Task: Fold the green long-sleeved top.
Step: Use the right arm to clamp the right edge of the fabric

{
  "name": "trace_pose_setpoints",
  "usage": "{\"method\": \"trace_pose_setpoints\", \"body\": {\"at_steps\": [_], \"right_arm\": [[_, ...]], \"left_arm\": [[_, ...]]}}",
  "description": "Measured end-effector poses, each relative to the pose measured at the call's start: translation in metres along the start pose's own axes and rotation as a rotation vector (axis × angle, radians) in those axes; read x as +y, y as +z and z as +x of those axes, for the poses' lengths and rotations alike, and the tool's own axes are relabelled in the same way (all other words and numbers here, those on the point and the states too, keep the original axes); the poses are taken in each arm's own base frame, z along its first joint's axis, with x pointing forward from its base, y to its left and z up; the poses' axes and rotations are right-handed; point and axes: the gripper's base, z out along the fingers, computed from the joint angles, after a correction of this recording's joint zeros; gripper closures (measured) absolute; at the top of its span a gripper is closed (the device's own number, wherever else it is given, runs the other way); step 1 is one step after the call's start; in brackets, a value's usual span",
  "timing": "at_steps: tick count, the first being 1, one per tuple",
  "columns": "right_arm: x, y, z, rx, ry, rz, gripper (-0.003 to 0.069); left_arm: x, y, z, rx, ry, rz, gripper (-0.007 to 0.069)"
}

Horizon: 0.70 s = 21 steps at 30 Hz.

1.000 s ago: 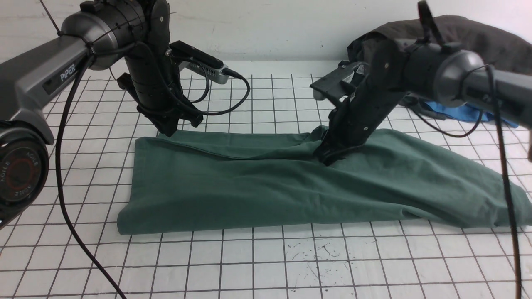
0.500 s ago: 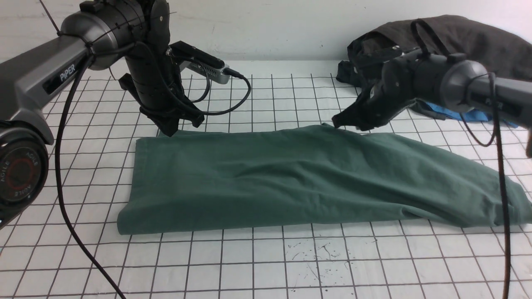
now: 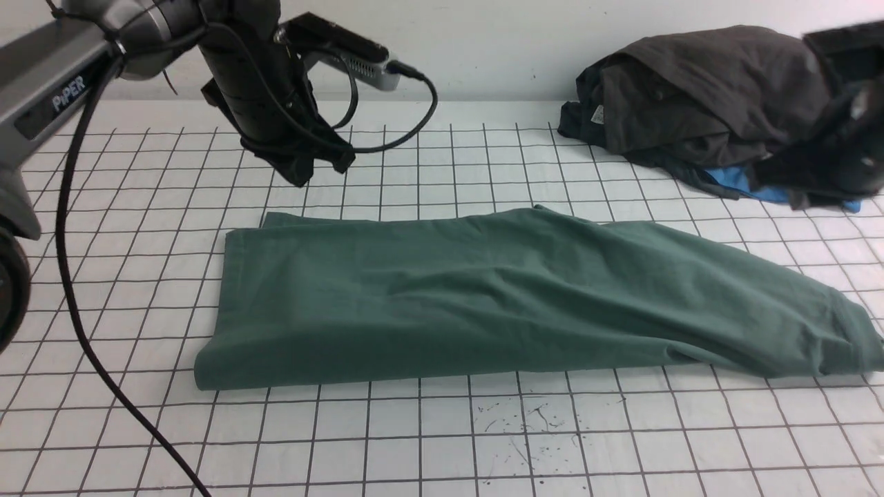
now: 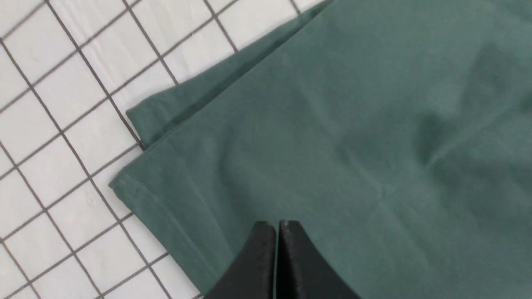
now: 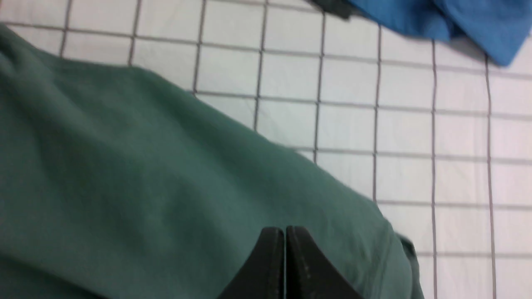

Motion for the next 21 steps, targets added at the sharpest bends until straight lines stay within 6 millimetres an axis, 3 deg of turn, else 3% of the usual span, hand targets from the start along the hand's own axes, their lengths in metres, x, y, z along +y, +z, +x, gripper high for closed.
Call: {"method": "trace_pose_setpoints", "body": {"at_steps": [4, 6, 8, 14, 15, 17, 21], "right_arm": [[-0.027, 0.011, 0.027, 0.043, 0.118, 0.006, 0.0610], [-0.040, 0.025, 0.037, 0.091, 0.165, 0.010, 0.0550], [-0.057, 0.045, 0.045, 0.133, 0.209, 0.018, 0.0430], [-0.074, 0.096, 0.059, 0.193, 0.297, 0.011, 0.0130], [-0.074, 0.098, 0.060, 0.196, 0.298, 0.011, 0.0123], [-0.073, 0.120, 0.068, 0.236, 0.298, 0.006, 0.0053], [-0.072, 0.131, 0.071, 0.247, 0.304, -0.002, 0.0043]], "left_arm": [[-0.015, -0.021, -0.003, -0.044, 0.032, 0.013, 0.0632], [-0.023, -0.027, -0.004, -0.061, 0.050, 0.035, 0.0632], [-0.031, -0.029, -0.006, -0.072, 0.064, 0.061, 0.0632], [-0.039, -0.028, -0.007, -0.073, 0.073, 0.082, 0.0632], [-0.039, -0.028, -0.007, -0.071, 0.073, 0.082, 0.0632], [-0.040, -0.022, -0.003, -0.046, 0.076, 0.089, 0.0632], [-0.041, -0.013, 0.002, -0.010, 0.078, 0.095, 0.0632]]}}
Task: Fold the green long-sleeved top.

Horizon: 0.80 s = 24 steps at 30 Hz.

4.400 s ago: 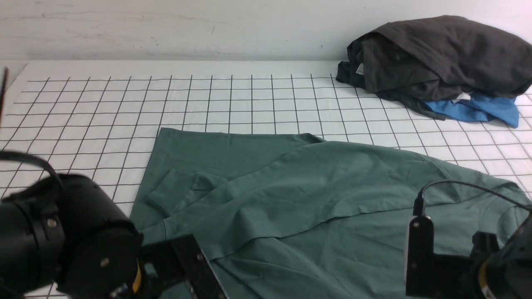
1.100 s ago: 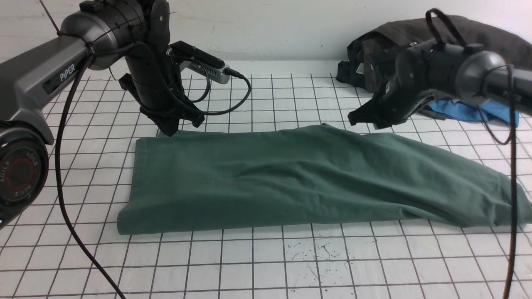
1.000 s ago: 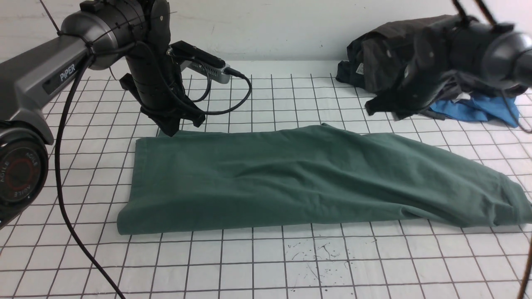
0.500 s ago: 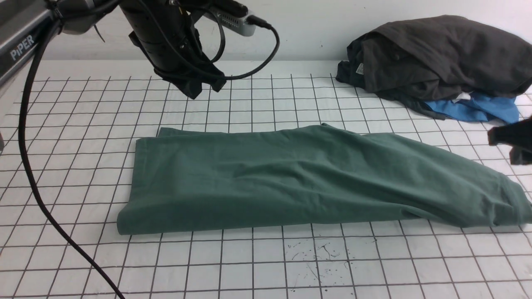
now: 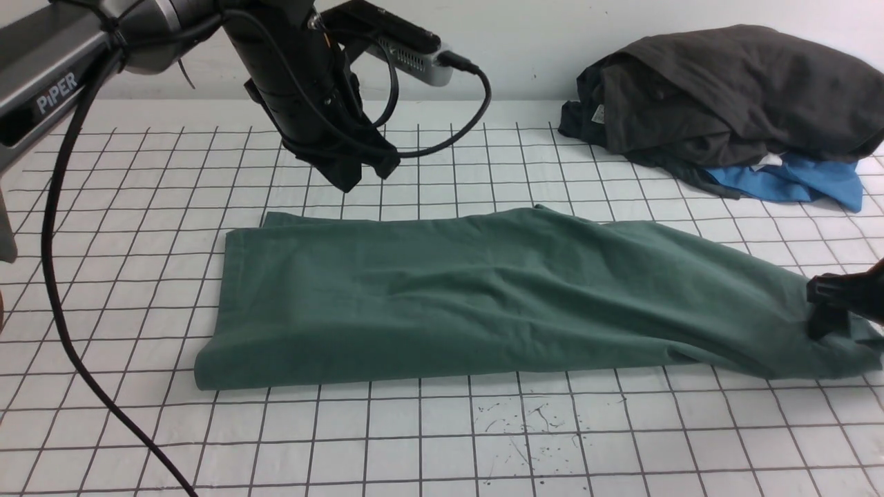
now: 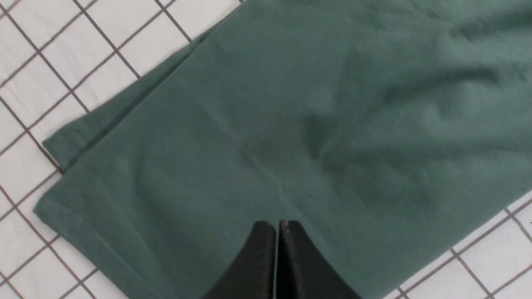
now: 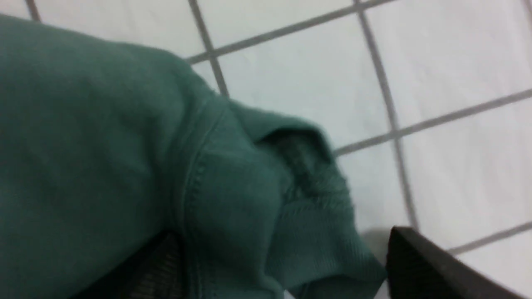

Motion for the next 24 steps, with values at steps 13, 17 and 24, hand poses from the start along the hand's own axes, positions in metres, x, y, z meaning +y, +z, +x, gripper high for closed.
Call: {"method": "trace_pose_setpoints", "body": {"at_steps": [13, 17, 24], "right_arm": [[0.002, -0.011, -0.002, -0.029, -0.054, -0.022, 0.0489], [0.000, -0.037, -0.006, -0.079, -0.087, -0.002, 0.0615], [-0.007, -0.134, -0.013, -0.271, -0.094, 0.126, 0.0620]], "left_arm": [[-0.001, 0.010, 0.006, 0.040, 0.002, 0.006, 0.0631], [-0.001, 0.004, 0.006, 0.029, 0.013, 0.003, 0.0631], [-0.008, -0.061, 0.013, -0.102, 0.036, -0.040, 0.0631]]}}
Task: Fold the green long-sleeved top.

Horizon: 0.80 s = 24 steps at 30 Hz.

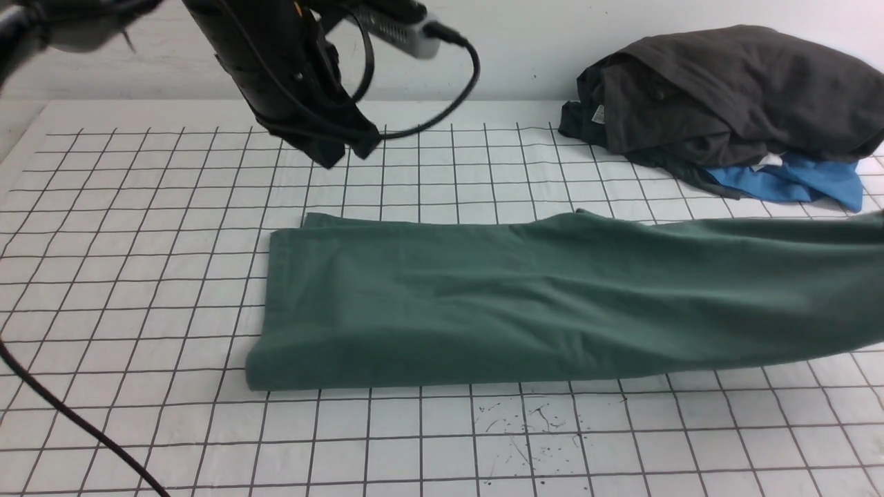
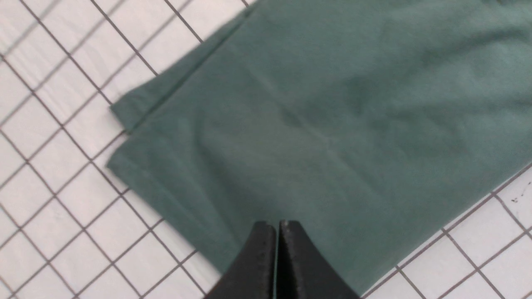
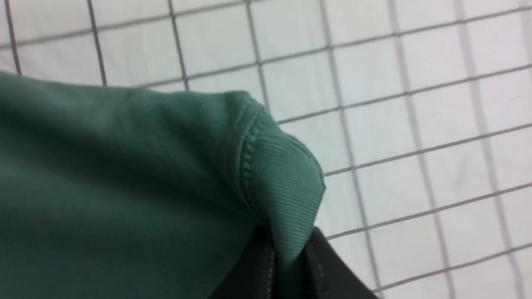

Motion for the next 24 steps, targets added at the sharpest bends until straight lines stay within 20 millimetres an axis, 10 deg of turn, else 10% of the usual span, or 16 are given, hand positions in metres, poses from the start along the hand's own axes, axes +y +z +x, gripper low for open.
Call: {"method": "trace_pose_setpoints", "body": {"at_steps": [8, 12, 24], "right_arm": [[0.073, -0.131, -0.053, -0.251, -0.199, -0.159, 0.0620], [0.164, -0.165, -0.057, -0.290, -0.346, -0.400, 0.0620], [0.376, -0.098, -0.016, -0.100, -0.436, -0.757, 0.0620]], "left_arm": [[-0.008, -0.090, 0.014, -0.161, 0.023, -0.085, 0.0631], [-0.014, -0.131, 0.027, -0.243, 0.031, -0.128, 0.0631], [-0.021, -0.209, 0.066, -0.377, 0.009, -0.282, 0.0631]]}}
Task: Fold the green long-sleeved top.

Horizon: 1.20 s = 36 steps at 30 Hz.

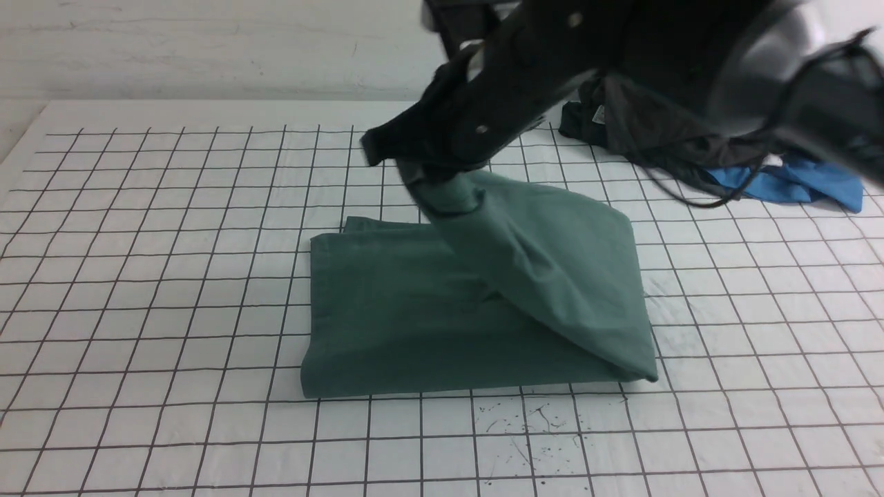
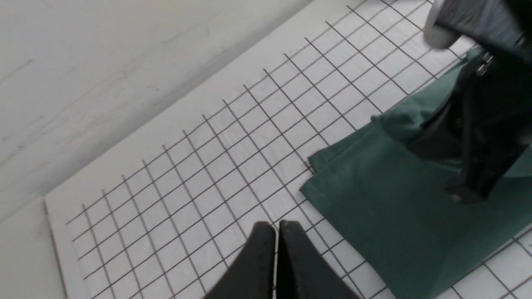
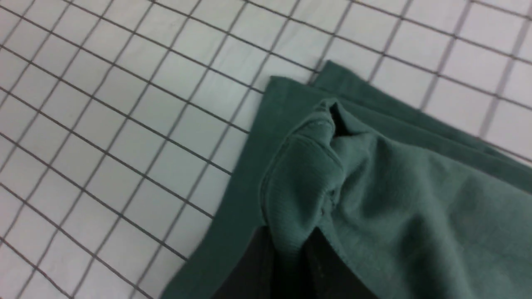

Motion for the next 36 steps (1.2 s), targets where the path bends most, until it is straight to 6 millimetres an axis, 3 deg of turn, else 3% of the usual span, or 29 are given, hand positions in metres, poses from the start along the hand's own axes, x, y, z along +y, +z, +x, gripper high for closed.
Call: {"method": "trace_pose_setpoints", "body": {"at_steps": [6, 9, 11, 12, 15, 18, 20, 23, 26, 31, 33, 36], "right_arm": [[0.007, 0.064, 0.008, 0.046, 0.075, -0.083, 0.0603], [0.009, 0.075, 0.009, 0.055, 0.091, -0.118, 0.0552], [0.012, 0.074, 0.005, 0.045, 0.094, -0.147, 0.0465], [0.013, 0.073, 0.005, 0.044, 0.092, -0.150, 0.0456], [0.017, 0.057, -0.008, 0.018, 0.038, -0.159, 0.0303], [0.014, 0.042, -0.015, 0.045, -0.044, -0.112, 0.0230], [0.008, 0.033, -0.016, 0.072, -0.100, -0.052, 0.0225], [-0.002, 0.033, -0.011, 0.148, -0.152, 0.040, 0.0284], [-0.005, 0.050, -0.002, 0.200, -0.155, 0.056, 0.0400], [0.016, 0.102, 0.031, 0.318, -0.164, -0.019, 0.0610], [0.030, 0.121, 0.048, 0.366, -0.182, -0.053, 0.0655], [0.041, 0.129, 0.057, 0.389, -0.198, -0.072, 0.0670]], "left_arm": [[0.004, -0.018, 0.014, 0.019, -0.002, -0.075, 0.0631], [0.005, -0.020, 0.020, 0.036, 0.003, -0.097, 0.0631], [0.005, -0.019, 0.022, 0.048, 0.006, -0.106, 0.0631], [0.005, -0.019, 0.022, 0.048, 0.007, -0.106, 0.0631], [0.005, -0.019, 0.023, 0.050, 0.007, -0.107, 0.0631], [0.006, -0.019, 0.023, 0.050, 0.006, -0.108, 0.0631], [0.006, -0.019, 0.023, 0.050, 0.006, -0.108, 0.0631], [0.006, -0.019, 0.023, 0.050, 0.006, -0.109, 0.0631], [0.005, -0.019, 0.023, 0.049, 0.005, -0.107, 0.0631], [0.005, -0.019, 0.023, 0.049, 0.001, -0.106, 0.0631], [0.005, -0.019, 0.023, 0.048, -0.002, -0.106, 0.0631], [0.005, -0.021, 0.023, 0.044, -0.011, -0.108, 0.0631]]}}
